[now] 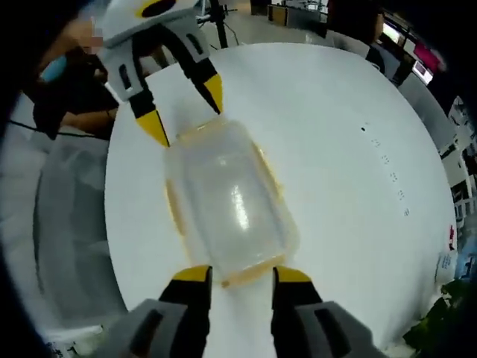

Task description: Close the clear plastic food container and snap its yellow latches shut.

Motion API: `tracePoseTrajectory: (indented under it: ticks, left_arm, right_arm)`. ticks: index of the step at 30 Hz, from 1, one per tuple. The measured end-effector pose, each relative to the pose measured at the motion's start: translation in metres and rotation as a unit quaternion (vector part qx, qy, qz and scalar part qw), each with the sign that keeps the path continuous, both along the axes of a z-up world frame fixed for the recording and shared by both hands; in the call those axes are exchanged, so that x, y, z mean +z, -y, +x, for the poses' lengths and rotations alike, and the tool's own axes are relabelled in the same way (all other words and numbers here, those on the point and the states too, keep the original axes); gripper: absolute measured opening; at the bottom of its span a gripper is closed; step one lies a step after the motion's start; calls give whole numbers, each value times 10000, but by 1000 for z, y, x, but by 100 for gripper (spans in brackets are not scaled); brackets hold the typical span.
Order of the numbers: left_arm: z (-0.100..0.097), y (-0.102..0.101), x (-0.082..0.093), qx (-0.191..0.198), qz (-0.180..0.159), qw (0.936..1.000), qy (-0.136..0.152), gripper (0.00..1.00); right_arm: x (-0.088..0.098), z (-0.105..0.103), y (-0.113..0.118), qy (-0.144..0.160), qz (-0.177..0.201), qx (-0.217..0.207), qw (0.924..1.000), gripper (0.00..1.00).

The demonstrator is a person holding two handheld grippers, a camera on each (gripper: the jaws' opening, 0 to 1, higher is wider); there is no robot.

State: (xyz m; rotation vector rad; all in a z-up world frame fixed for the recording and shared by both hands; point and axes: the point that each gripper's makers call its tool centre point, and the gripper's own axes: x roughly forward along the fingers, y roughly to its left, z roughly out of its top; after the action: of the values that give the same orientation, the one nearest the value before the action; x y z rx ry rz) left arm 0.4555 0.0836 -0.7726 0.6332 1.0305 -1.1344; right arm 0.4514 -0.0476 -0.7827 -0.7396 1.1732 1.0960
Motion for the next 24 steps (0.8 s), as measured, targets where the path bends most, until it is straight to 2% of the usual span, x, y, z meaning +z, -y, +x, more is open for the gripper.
tracePoseTrajectory:
  ticks: [3,9,12,15,17,24]
  left_arm:
    - [1,1,0,-83,44,10000,32,39]
    - [2,7,3,-282,56,9995,140,39]
    - [6,13,5,-261,-41,9995,165,38]
    - [5,19,7,-200,-127,9997,55,37]
    - [6,24,7,-216,-182,9996,98,37]
    - [9,35,9,-250,-280,9992,148,37]
  right_arm:
    - [0,1,1,48,-95,143,9998,29]
    - [3,2,-6,53,-35,281,9996,28]
    - [3,2,-13,43,36,331,9994,28]
    - [4,2,-18,38,77,362,9993,27]
    - [6,2,-25,19,209,384,9990,27]
    - [5,5,-37,28,322,427,9986,26]
